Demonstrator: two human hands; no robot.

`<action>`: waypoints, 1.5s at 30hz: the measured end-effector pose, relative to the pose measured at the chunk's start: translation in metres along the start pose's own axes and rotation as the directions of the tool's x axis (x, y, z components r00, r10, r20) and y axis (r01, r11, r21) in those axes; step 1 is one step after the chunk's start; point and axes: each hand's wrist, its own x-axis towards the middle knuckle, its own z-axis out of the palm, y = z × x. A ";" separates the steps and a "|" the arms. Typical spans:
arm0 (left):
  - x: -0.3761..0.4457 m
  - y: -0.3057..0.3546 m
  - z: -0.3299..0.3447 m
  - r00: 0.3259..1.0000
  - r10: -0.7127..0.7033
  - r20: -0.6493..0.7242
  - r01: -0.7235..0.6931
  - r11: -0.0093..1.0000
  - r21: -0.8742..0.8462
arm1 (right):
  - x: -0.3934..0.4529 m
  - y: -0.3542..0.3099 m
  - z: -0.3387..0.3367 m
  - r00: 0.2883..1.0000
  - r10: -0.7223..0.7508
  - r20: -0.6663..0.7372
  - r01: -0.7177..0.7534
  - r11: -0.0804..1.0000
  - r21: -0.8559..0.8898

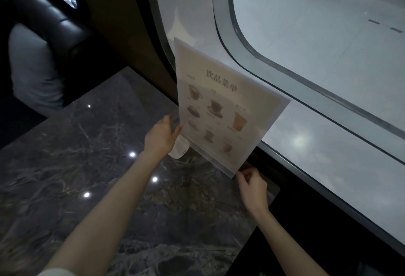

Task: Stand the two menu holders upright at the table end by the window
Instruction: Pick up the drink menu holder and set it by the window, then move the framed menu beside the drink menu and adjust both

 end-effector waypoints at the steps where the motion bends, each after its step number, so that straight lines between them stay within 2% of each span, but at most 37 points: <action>1: -0.006 -0.003 -0.002 0.999 0.010 -0.037 -0.009 0.999 0.041 | -0.003 0.000 -0.001 1.000 0.003 0.030 -0.001 0.998 -0.055; 5: -0.039 -0.026 -0.015 0.990 0.064 -0.125 -0.035 0.974 0.223 | -0.021 -0.018 0.002 0.976 -0.144 0.162 0.173 0.967 -0.185; 8: -0.068 -0.052 -0.027 0.986 0.065 -0.153 -0.018 0.958 0.287 | -0.038 -0.044 0.011 0.918 -0.304 0.254 0.364 0.900 -0.240; 11: -0.107 -0.081 -0.042 0.981 0.080 -0.176 -0.015 0.938 0.347 | -0.057 -0.071 0.025 0.809 -0.476 0.344 0.576 0.756 -0.309; 15: -0.168 -0.122 -0.061 0.940 0.095 -0.329 0.063 0.897 0.437 | -0.095 -0.102 0.054 0.651 -0.609 0.453 0.754 0.583 -0.301; 19: -0.237 -0.170 -0.078 0.831 0.161 -0.532 0.094 0.902 0.421 | -0.152 -0.125 0.091 0.506 -0.672 0.541 0.859 0.449 -0.246; 23: -0.317 -0.220 -0.080 0.787 0.208 -0.580 0.104 0.883 0.457 | -0.219 -0.136 0.133 0.366 -0.742 0.562 0.924 0.363 -0.123; 25: -0.361 -0.240 -0.083 0.768 0.223 -0.601 0.126 0.867 0.482 | -0.253 -0.136 0.153 0.324 -0.752 0.574 0.934 0.351 -0.067; 27: -0.404 -0.260 -0.086 0.718 0.209 -0.664 0.162 0.877 0.452 | -0.285 -0.133 0.172 0.279 -0.761 0.585 0.940 0.341 -0.005; 31: -0.476 -0.312 -0.095 0.560 0.049 -0.827 0.336 0.899 0.280 | -0.342 -0.119 0.211 0.257 -0.716 0.649 0.920 0.387 0.063; 34: -0.513 -0.355 -0.098 0.497 -0.147 -0.855 0.482 0.866 0.131 | -0.379 -0.108 0.237 0.230 -0.667 0.709 0.894 0.432 0.116; 37: -0.538 -0.390 -0.100 0.466 -0.445 -0.765 0.625 0.778 -0.071 | -0.412 -0.103 0.260 0.203 -0.624 0.754 0.863 0.478 0.164; 39: -0.547 -0.413 -0.099 0.445 -0.580 -0.683 0.692 0.706 -0.148 | -0.431 -0.102 0.274 0.195 -0.615 0.764 0.851 0.494 0.180; 42: -0.553 -0.441 -0.100 0.405 -0.685 -0.606 0.732 0.640 -0.235 | -0.455 -0.106 0.289 0.201 -0.592 0.781 0.816 0.542 0.201; 45: -0.551 -0.458 -0.105 0.373 -0.774 -0.512 0.708 0.594 -0.381 | -0.472 -0.109 0.300 0.178 -0.571 0.801 0.750 0.606 0.266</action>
